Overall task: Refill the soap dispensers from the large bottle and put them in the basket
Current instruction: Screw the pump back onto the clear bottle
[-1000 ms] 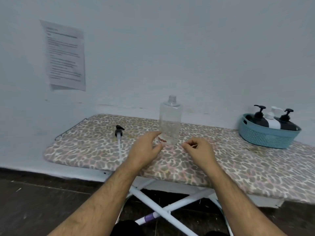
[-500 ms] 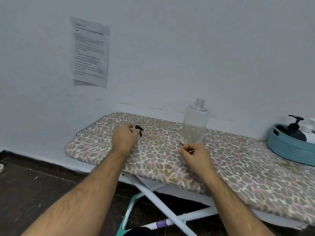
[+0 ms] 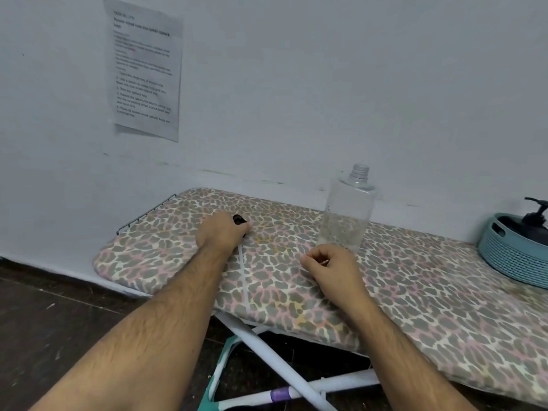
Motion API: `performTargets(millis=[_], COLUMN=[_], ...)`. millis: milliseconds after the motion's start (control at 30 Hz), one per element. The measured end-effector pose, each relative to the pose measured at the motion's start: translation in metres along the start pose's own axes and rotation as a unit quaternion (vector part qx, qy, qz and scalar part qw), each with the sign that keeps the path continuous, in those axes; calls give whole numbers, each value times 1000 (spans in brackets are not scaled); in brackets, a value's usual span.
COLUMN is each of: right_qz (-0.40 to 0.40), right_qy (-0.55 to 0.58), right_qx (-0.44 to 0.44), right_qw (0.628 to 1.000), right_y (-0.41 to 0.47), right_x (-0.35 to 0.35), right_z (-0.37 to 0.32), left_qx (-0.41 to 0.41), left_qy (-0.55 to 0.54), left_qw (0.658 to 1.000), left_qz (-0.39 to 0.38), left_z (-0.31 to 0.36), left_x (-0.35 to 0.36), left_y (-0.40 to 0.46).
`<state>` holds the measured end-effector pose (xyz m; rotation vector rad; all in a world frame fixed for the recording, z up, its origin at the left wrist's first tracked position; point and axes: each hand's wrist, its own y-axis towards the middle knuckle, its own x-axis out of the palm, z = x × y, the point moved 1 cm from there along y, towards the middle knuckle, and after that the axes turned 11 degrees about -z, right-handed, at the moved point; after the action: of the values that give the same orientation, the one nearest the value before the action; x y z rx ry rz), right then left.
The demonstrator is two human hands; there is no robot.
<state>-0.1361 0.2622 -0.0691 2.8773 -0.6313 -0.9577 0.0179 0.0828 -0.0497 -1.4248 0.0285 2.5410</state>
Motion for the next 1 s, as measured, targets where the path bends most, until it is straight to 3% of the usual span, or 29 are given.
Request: performTargets(millis=[100, 200, 333, 633, 833, 1000], right_qz=[-5, -3, -2, 38, 8, 29], right_qy=[30, 55, 89, 140, 208, 225], right_qx=[12, 18, 2, -64, -69, -81], right_qw=[999, 998, 996, 987, 976, 971], right_y=[2, 1, -1, -13, -30, -38], right_x=[-3, -9, -17, -68, -100, -118], right_z=[-2, -5, -23, -79, -91, -90], left_qx=[-6, 21, 86, 185, 205, 226], left_qy=[-143, -303, -421, -473, -517, -520], left_qw=[989, 950, 895, 837, 804, 793], left_qz=[-39, -73, -120, -203, -211, -224], left_z=[-2, 1, 15, 82, 113, 127], left_x=[-5, -8, -16, -31, -33, -33], left_y=[6, 5, -10, -102, -136, -147])
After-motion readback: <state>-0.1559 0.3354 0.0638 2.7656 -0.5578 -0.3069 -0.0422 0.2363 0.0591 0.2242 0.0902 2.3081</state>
